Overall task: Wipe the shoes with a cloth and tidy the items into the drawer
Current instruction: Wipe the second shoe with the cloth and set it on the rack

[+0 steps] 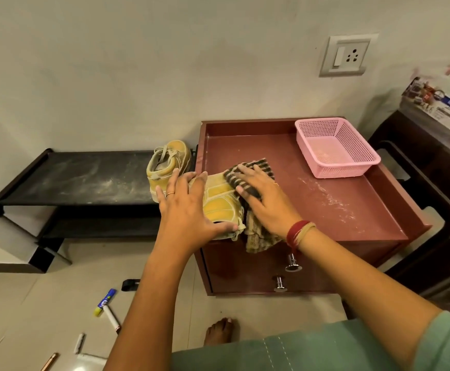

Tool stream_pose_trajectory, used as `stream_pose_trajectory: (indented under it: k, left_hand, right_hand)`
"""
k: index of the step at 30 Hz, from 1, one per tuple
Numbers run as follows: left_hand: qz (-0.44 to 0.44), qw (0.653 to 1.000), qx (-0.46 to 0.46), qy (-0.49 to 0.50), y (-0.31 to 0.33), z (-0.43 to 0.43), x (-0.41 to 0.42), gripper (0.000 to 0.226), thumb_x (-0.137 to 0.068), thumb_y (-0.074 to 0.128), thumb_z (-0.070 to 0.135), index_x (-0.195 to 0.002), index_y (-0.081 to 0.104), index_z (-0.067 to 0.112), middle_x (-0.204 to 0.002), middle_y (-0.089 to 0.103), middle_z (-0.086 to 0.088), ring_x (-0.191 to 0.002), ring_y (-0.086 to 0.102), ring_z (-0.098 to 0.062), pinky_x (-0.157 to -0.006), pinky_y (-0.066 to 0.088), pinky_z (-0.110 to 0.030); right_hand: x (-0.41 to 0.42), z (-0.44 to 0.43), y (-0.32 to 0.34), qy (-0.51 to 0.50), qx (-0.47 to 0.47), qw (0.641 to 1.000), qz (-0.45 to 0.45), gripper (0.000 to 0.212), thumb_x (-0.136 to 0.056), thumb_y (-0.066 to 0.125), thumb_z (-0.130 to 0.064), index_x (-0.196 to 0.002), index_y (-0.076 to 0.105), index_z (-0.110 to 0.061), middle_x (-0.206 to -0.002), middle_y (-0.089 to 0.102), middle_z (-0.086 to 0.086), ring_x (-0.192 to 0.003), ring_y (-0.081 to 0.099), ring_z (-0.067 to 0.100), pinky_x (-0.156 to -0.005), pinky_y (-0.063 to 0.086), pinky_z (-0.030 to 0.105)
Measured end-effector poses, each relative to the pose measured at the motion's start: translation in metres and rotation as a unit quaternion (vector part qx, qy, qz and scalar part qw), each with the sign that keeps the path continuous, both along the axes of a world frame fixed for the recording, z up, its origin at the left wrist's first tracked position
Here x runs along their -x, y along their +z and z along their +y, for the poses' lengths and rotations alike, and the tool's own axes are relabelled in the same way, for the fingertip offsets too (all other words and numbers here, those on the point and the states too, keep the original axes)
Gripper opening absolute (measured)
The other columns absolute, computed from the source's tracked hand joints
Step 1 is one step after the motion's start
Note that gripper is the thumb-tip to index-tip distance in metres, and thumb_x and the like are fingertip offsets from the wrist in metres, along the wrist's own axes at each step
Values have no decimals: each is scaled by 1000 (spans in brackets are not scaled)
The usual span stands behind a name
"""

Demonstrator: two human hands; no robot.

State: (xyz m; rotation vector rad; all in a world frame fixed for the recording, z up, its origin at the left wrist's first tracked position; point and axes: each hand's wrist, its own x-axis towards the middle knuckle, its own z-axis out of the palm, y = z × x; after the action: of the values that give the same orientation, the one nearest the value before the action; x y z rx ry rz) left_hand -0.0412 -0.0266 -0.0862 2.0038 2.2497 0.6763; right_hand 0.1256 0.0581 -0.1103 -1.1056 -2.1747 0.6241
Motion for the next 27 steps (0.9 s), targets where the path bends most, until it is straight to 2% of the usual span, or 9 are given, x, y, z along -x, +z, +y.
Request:
stream_pose_trajectory:
  k: [2, 4, 6, 9, 11, 14, 18, 22, 27]
  left_hand:
    - [1, 1000, 4, 1, 0, 0, 1, 115, -54, 70, 75, -148, 27, 23, -149, 26, -2, -146, 0, -21, -114, -2, -56]
    - [1, 1000, 2, 3, -1, 1, 2, 115, -54, 70, 75, -148, 28, 24, -149, 27, -1, -146, 1, -21, -114, -1, -57]
    - [3, 1000, 3, 5, 0, 2, 1, 115, -54, 70, 75, -148, 28, 24, -148, 28, -2, -146, 1, -22, -114, -1, -57]
    - [0, 1000, 2, 4, 0, 2, 2, 115, -54, 69, 75, -148, 28, 24, -148, 28, -2, -145, 1, -21, -114, 0, -57]
    - [-3, 1000, 0, 3, 0, 2, 1, 114, -54, 70, 75, -148, 29, 23, -147, 29, -2, -145, 2, -22, -114, -1, -57]
    - [1, 1000, 2, 5, -1, 2, 2, 114, -55, 70, 74, -148, 28, 24, -147, 28, -2, -145, 2, -22, -114, -2, -56]
    - [-4, 1000, 1, 4, -1, 4, 2, 115, -54, 70, 75, -148, 28, 24, -147, 28, -2, -145, 2, -21, -114, -2, -56]
    - [-16, 1000, 3, 2, -1, 3, 3, 115, -54, 71, 74, -148, 28, 25, -148, 27, -2, -145, 0, -21, -114, -5, -57]
    - [-23, 1000, 3, 1, -1, 3, 4, 114, -54, 71, 74, -148, 28, 25, -147, 26, -4, -146, -1, -23, -114, -4, -57]
  right_hand:
    - [-1, 0, -3, 10, -41, 998, -38, 42, -98, 39, -38, -138, 42, -28, -148, 36, -7, -141, 23, 13, -116, 14, 37]
    - [-6, 6, -4, -58, -1, 998, 2, 43, -98, 40, -37, -139, 41, -25, -148, 37, -4, -139, 28, 16, -117, 17, 43]
    - [-8, 8, -4, -89, 16, 996, 16, 44, -98, 40, -36, -139, 41, -22, -147, 38, -2, -138, 31, 18, -116, 21, 42]
    - [-7, 1, -5, -20, -24, 999, -13, 42, -98, 41, -35, -139, 42, -24, -147, 38, -4, -139, 26, 14, -114, 20, 34]
    - [-9, 6, -8, -42, 9, 999, 25, 42, -97, 43, -37, -137, 45, -24, -144, 43, -2, -136, 33, 15, -114, 23, 36]
    - [-12, 17, -8, -140, 85, 981, 106, 48, -93, 42, -45, -132, 52, -19, -132, 56, 4, -123, 50, 22, -104, 40, 43]
    - [-6, 9, -9, -59, 54, 994, 70, 43, -96, 45, -34, -137, 46, -18, -143, 44, 1, -136, 34, 17, -113, 27, 35]
    - [-10, 16, -11, -124, 99, 978, 137, 44, -96, 46, -35, -135, 48, -15, -139, 49, 3, -130, 43, 19, -109, 34, 37]
    - [-8, 11, -14, -62, 59, 994, 71, 43, -97, 44, -34, -137, 45, -19, -144, 43, 0, -135, 33, 15, -112, 26, 33]
